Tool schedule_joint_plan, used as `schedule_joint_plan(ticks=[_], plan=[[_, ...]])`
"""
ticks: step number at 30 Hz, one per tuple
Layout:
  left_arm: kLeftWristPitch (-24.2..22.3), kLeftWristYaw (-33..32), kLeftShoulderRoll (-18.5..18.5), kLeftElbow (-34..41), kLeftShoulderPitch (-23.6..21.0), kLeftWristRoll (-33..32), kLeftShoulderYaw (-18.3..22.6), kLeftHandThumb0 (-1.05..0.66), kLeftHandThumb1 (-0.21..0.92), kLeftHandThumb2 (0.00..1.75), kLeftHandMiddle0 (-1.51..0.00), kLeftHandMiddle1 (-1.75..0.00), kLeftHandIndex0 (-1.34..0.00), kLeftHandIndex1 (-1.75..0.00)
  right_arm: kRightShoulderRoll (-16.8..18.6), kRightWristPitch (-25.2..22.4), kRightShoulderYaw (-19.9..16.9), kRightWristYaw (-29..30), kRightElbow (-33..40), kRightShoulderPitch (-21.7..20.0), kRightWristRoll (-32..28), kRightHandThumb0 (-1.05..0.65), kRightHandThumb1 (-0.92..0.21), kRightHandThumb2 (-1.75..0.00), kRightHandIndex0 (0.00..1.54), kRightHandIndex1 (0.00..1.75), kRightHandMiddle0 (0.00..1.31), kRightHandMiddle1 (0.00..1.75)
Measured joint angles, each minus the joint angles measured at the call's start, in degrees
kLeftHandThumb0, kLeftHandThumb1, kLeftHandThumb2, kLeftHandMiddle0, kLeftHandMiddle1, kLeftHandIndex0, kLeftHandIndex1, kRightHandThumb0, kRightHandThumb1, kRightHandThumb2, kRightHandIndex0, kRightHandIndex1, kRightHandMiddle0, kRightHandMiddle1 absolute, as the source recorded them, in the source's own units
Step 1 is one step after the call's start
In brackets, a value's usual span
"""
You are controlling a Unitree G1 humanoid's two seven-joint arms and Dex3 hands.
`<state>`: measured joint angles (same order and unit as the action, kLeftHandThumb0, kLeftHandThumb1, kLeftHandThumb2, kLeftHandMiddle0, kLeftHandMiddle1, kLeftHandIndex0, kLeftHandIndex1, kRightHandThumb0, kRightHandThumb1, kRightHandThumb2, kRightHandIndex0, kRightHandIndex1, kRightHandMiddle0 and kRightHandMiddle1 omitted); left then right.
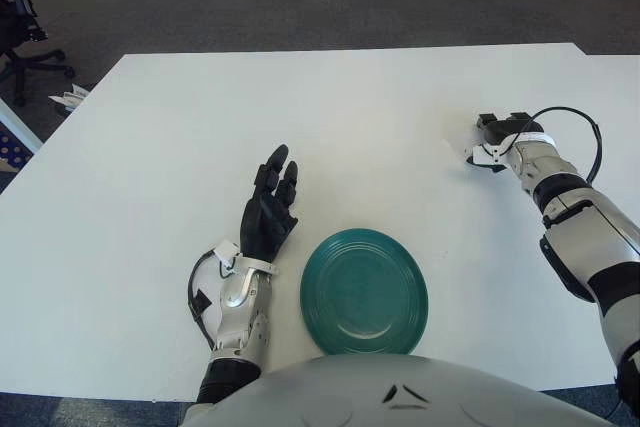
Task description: Put the charger into the plate.
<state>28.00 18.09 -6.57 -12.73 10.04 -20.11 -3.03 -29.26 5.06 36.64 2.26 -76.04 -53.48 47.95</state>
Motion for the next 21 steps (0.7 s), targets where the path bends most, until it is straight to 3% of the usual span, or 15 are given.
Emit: schedule_joint_plan(ticks=[21], plan=[[0.7,2.0,0.0,-1.6,-1.5,-0.3,1.3,-1.01,0.92,1.17,-0.22,-0.01,0.0,-0.51,-0.2,-2.6,0.8,-5.3,-0.4,-3.3,0.4,-1.05,-0.92,-0.82,0.23,0.03,0.0,0.51]])
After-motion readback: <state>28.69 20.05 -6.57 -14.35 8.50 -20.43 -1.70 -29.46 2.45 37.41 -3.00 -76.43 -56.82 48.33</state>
